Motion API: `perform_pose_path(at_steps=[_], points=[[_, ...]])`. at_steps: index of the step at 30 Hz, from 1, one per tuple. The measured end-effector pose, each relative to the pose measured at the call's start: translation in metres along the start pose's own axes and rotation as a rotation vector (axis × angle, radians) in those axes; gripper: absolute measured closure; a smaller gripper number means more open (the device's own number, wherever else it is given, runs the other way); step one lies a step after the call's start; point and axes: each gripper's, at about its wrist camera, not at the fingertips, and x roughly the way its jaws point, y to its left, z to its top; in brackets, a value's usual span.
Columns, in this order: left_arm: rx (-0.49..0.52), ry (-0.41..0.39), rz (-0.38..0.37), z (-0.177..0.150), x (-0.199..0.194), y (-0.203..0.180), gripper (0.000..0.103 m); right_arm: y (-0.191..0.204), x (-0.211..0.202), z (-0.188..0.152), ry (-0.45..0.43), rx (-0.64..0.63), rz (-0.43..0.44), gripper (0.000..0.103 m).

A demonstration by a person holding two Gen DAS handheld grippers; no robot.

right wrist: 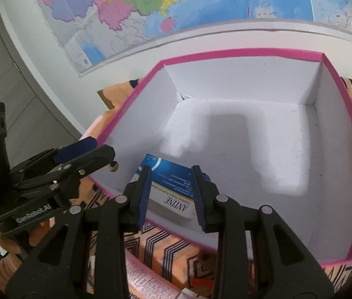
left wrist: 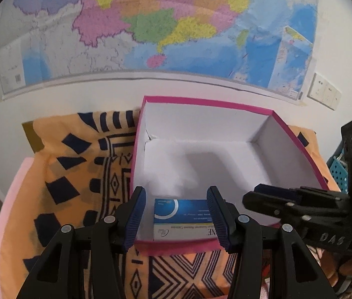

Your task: Organize rigid objects

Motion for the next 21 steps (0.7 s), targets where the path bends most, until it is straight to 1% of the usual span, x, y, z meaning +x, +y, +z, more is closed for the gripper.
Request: perform_pose_path(at_steps=[2,6,11,15,18,21], points=[[0.022,-0.016,-0.017,-0.005,-0.010,-0.004,0.051,0.004,-0.013,-0.004,-0.020,-0.017,0.017,0.068],[0.072,-0.035,-0.091,-0.020,-0.031,-0.016,0.051,0.012,-0.047,-0.017,-0.056,-0.057,0.049,0.068],[0.131,-0.026,-0.186,-0.046,-0.049,-0.034,0.049,0.016,-0.080,-0.054,-0.042,-0.092,0.050,0.067],[0.171,0.030,-0.272,-0.072,-0.055,-0.051,0.049,0.001,-0.094,-0.087,-0.008,-0.044,0.033,0.067],[0.186,0.068,-0.313,-0.089,-0.054,-0.063,0.049,-0.010,-0.098,-0.109,0.014,0.004,0.006,0.067],[0.205,0.119,-0.348,-0.106,-0.050,-0.075,0.049,-0.016,-0.099,-0.124,0.032,0.033,0.007,0.067]])
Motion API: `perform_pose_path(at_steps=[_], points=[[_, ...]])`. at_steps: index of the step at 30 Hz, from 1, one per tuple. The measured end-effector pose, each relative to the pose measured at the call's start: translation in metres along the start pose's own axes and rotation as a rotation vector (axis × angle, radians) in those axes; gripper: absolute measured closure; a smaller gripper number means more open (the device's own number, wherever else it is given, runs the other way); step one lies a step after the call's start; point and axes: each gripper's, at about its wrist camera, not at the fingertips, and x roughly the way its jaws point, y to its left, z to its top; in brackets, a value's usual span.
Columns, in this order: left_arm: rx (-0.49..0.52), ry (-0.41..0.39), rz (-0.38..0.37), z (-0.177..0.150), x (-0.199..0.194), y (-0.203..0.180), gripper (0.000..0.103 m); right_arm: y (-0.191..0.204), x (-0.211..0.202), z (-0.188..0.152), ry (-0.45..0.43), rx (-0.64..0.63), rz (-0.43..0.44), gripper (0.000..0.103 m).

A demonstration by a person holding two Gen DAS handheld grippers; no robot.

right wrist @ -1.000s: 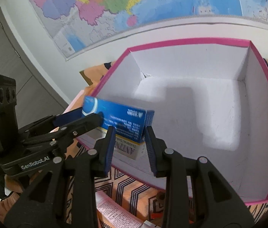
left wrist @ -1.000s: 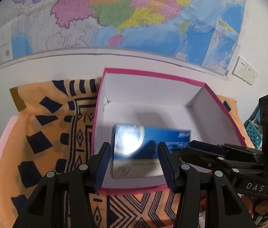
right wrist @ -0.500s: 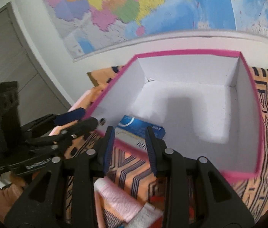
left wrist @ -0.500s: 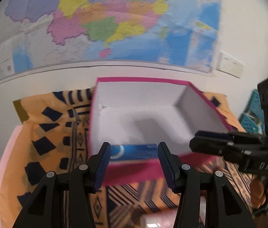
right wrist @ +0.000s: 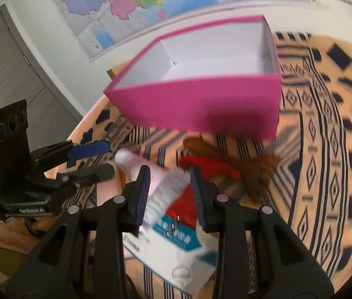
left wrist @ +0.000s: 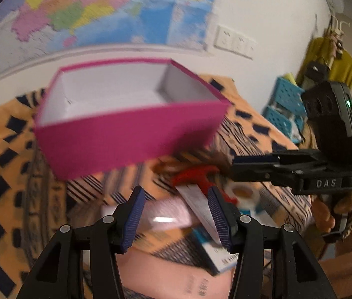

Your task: Organize rigid objects

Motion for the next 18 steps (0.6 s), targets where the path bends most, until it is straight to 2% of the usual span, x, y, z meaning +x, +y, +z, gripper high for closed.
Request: perform_pose_path(at_steps=[3,9,16,18], points=[[0.011,0.032,-0.037,-0.007,0.006,-0.010,0.049,-0.005,0.001,-0.011,0.017,0.027,-0.012,0.067],[0.035,0.076,-0.105,-0.017,0.012,-0.026,0.049,-0.001,0.008,-0.021,0.040,0.032,0.028,0.067],[0.030,0.146,-0.089,-0.024,0.033,-0.029,0.049,-0.008,0.011,-0.021,0.031,0.063,0.031,0.067],[0.022,0.159,-0.083,-0.027,0.036,-0.027,0.054,-0.009,0.012,-0.021,0.032,0.069,0.028,0.067]])
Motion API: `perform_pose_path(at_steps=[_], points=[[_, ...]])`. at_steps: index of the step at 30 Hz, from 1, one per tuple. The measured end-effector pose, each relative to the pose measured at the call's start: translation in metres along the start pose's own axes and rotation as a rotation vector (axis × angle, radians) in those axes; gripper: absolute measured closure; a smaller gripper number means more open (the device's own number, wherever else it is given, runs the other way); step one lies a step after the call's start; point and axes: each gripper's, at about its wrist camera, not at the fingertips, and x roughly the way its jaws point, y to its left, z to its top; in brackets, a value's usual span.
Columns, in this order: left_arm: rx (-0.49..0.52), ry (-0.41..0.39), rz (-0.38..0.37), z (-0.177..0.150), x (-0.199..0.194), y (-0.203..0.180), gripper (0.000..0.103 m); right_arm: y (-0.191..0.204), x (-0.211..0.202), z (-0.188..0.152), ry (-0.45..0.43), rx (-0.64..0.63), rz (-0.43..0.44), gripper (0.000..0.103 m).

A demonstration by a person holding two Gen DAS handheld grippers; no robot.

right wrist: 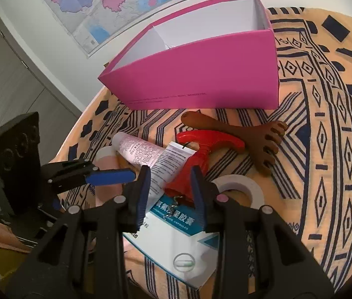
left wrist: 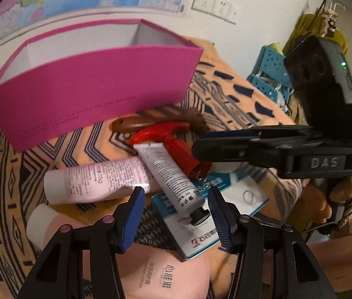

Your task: Organize rigid objects

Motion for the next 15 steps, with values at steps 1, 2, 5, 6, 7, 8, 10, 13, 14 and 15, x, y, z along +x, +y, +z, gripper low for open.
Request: perform_pose_path(at_steps=[1,2,5,6,7,8,10,13,14,15], points=[[-0.005,0.002,-0.004,-0.001,0.000,0.002,0.062,0.000,0.001,0.000,0.001,0.001,0.001,0.067],[-0.011,0.004,-0.008,-0.001,0.000,0.003,0.067,0.000,0.001,-0.001,0.002,0.002,0.004,0.067],[-0.037,0.008,-0.008,-0.002,-0.001,0.011,0.077,0.003,0.004,-0.001,0.006,-0.002,0.012,0.067],[-0.050,0.006,-0.009,-0.003,-0.002,0.015,0.078,0.004,0.005,0.000,0.008,-0.004,0.017,0.067],[-0.059,0.005,-0.008,-0.004,-0.002,0.017,0.078,0.005,0.007,0.000,0.012,-0.007,0.022,0.067],[-0.073,0.003,-0.009,-0.005,-0.003,0.021,0.079,0.007,0.009,0.001,0.015,-0.008,0.025,0.067],[-0.100,-0.001,-0.017,-0.007,-0.006,0.028,0.079,0.009,0.013,0.002,0.022,-0.011,0.035,0.067],[-0.138,-0.009,-0.026,-0.010,-0.009,0.038,0.079,0.014,0.020,0.003,0.038,-0.019,0.053,0.067],[-0.146,-0.008,-0.022,-0.011,-0.009,0.040,0.079,0.015,0.023,0.004,0.046,-0.019,0.058,0.067],[-0.153,-0.006,-0.018,-0.013,-0.009,0.043,0.079,0.016,0.028,0.005,0.057,-0.012,0.059,0.067]])
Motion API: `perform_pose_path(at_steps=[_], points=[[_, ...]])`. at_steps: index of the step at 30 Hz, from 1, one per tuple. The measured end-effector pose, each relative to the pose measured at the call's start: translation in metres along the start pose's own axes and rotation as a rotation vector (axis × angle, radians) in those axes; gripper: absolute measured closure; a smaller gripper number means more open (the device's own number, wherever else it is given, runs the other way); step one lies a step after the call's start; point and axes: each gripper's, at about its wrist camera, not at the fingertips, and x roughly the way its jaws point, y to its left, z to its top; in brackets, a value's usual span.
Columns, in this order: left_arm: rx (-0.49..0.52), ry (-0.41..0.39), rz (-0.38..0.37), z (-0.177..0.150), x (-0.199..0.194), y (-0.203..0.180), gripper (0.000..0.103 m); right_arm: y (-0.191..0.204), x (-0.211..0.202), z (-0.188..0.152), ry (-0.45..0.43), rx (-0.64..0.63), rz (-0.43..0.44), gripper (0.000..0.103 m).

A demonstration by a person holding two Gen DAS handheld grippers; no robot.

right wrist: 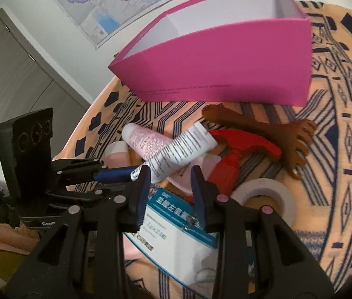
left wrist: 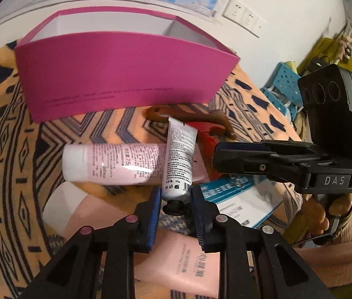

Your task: Organize rigid objects

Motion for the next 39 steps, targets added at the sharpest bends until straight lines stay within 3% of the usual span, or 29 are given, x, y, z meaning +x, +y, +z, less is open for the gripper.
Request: perform_pose_path(at_steps=[8,10,14,18,20,25,31,39], points=[[-0.011,-0.006,-0.010,-0.002,-0.001,0.007,0.079,-0.006,0.021,0.013,0.026,0.059,0.042,0.067],[-0.003,-0.007,-0.005,-0.002,0.002,0.005,0.079,-0.008,0.028,0.018,0.029,0.083,0.037,0.060],[0.012,-0.007,0.006,-0.001,0.005,0.002,0.079,-0.005,0.037,0.023,0.030,0.108,0.051,0.057],[0.032,-0.008,0.023,0.000,0.005,0.001,0.079,0.003,0.042,0.024,0.012,0.086,0.007,0.057],[0.039,-0.009,0.027,0.001,0.006,0.000,0.079,0.006,0.043,0.025,0.004,0.067,-0.028,0.063],[0.046,-0.008,0.029,0.004,0.008,-0.002,0.078,0.008,0.039,0.025,-0.012,0.050,0.023,0.074],[0.057,-0.045,0.009,0.011,-0.004,-0.008,0.078,0.016,0.022,0.030,-0.050,0.014,0.040,0.076],[0.104,-0.136,0.008,0.055,-0.024,-0.022,0.078,0.032,-0.015,0.064,-0.150,-0.072,0.021,0.077]])
